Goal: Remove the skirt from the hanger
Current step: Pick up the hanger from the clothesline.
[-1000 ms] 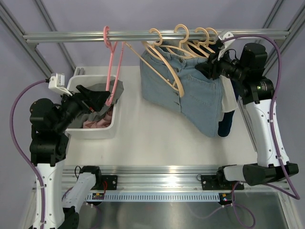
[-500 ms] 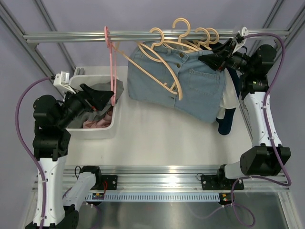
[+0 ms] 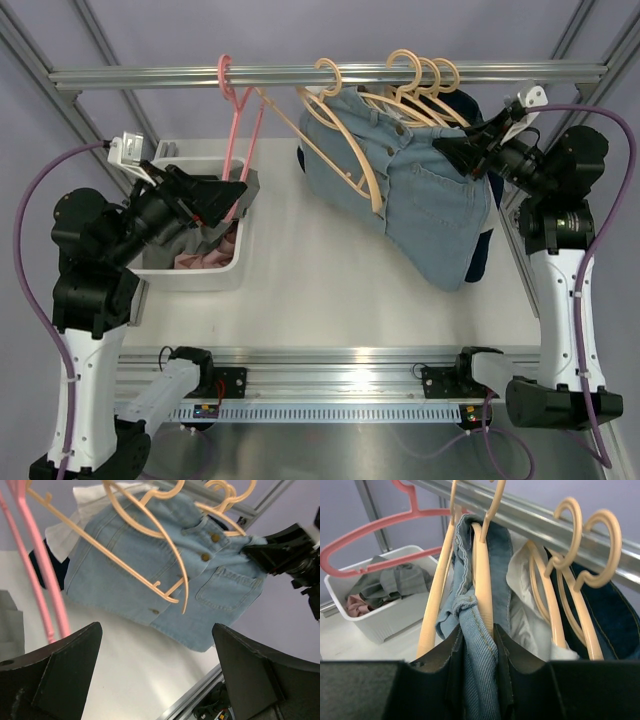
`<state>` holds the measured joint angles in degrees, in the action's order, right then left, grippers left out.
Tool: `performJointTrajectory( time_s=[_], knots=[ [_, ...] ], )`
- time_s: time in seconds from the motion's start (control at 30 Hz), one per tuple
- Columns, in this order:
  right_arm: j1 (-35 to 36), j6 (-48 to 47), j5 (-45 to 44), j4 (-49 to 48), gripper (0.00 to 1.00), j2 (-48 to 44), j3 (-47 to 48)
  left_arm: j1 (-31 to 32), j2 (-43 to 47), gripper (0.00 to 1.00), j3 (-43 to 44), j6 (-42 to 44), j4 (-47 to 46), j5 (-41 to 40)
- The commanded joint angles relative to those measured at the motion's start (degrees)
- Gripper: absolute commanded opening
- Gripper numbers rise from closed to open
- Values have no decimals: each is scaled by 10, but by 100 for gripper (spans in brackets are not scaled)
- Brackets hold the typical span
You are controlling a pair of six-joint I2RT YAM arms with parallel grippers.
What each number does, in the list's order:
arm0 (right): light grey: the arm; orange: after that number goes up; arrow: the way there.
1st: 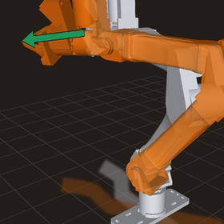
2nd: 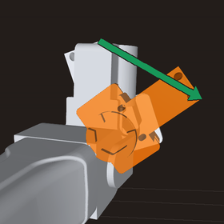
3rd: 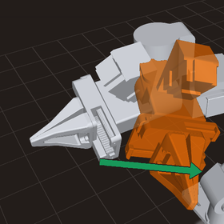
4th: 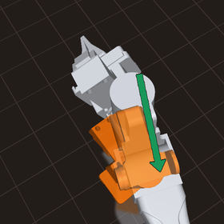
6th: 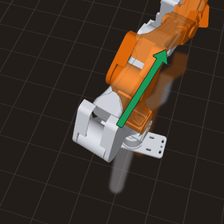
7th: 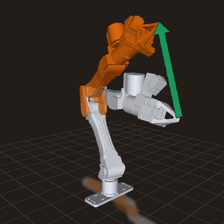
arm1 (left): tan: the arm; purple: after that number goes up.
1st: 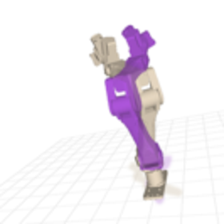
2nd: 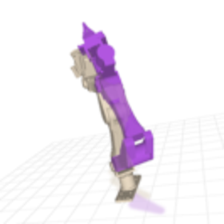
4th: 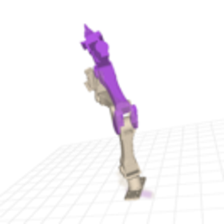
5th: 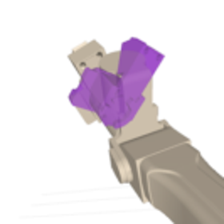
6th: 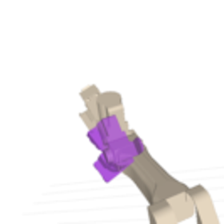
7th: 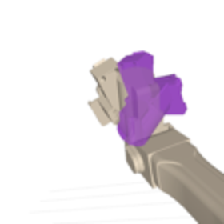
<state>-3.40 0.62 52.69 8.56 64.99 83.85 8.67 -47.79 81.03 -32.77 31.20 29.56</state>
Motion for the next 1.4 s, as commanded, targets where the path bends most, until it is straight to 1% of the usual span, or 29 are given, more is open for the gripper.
performJointTrajectory(
  time_s=[0.0, 0.07, 0.1, 0.13, 0.17, 0.2, 0.23, 0.27, 0.33, 0.37, 0.4, 0.43, 0.47, 0.5, 0.53, 0.57, 0.6, 0.63, 0.67, 0.77, 0.87, 0.9, 0.93, 0.97, 1.03, 1.07, 1.2, 1.37],
  knots=[
    [-2, -38, -74, 40, 0, -34, -14, 22, -19, 96, 51, 3, -5, -18],
    [-2, -38, -96, 64, 0, -50, -32, 42, -38, 96, 82, 4, 3, -28],
    [-2, -34, -102, 73, 0, -61, -33, 74, -57, 96, 94, 10, 10, -43],
    [-2, -28, -108, 81, 0, -66, -37, 91, -67, 96, 107, 22, 18, -56],
    [-2, -26, -114, 101, 0, -72, -36, 111, -77, 96, 130, 28, 31, -90],
    [-2, -26, -121, 115, 0, -81, -37, 150, -85, 96, 140, 34, 38, -107],
    [-2, -23, -141, 127, 0, -87, -38, 169, -104, 96, 147, 42, 40, -122],
    [-2, -24, -148, 158, 0, -97, -39, 206, -113, 96, 159, 45, 43, -146],
    [-2, -14, -169, 203, 0, -108, -35, 244, -137, 96, 167, 52, 45, -175],
    [-2, -12, -171, 221, 0, -120, -33, 282, -143, 96, 172, 55, 46, -210],
    [-2, -10, -177, 239, 0, -123, -24, 302, -150, 96, 177, 63, 46, -232],
    [-2, 7, -181, 277, 0, -126, -19, 319, -158, 96, 176, 67, 42, -271],
    [-2, 10, -181, 298, 0, -129, -13, 350, -162, 96, 173, 69, 40, -284],
    [-1, 12, -194, 322, 0, -130, 2, 363, -167, 96, 170, 73, 37, -293],
    [-1, 9, -199, 368, 0, -130, 10, 376, -172, 96, 168, 74, 33, -314],
    [1, 6, -205, 386, 0, -137, 16, 406, -184, 96, 167, 75, 30, -342],
    [8, 5, -230, 399, 0, -142, 22, 420, -190, 96, 166, 78, 29, -356],
    [17, 4, -233, 421, 0, -146, 26, 435, -197, 96, 167, 80, 23, -387],
    [23, 5, -235, 435, 0, -147, 32, 464, -212, 96, 167, 83, 18, -403],
    [30, 3, -235, 472, 0, -152, 35, 509, -252, 96, 189, 97, 10, -452],
    [52, 14, -200, 488, 0, -168, 18, 532, -294, 96, 227, 100, 13, -465],
    [52, 16, -184, 489, 0, -173, 6, 540, -322, 96, 235, 101, 15, -471],
    [54, 17, -181, 490, 0, -181, 1, 549, -334, 96, 244, 104, 16, -497],
    [55, 16, -181, 494, 0, -189, -1, 565, -347, 96, 263, 107, 14, -508],
    [66, 11, -187, 513, 0, -191, 3, 578, -385, 96, 284, 113, 11, -536],
    [69, 10, -189, 520, 0, -192, 6, 585, -398, 96, 309, 113, 15, -543],
    [74, 21, -174, 528, 0, -201, 25, 589, -461, 96, 383, 110, 56, -557],
    [78, 38, -147, 522, 0, -213, 32, 591, -494, 96, 410, 112, 69, -560]
  ],
)
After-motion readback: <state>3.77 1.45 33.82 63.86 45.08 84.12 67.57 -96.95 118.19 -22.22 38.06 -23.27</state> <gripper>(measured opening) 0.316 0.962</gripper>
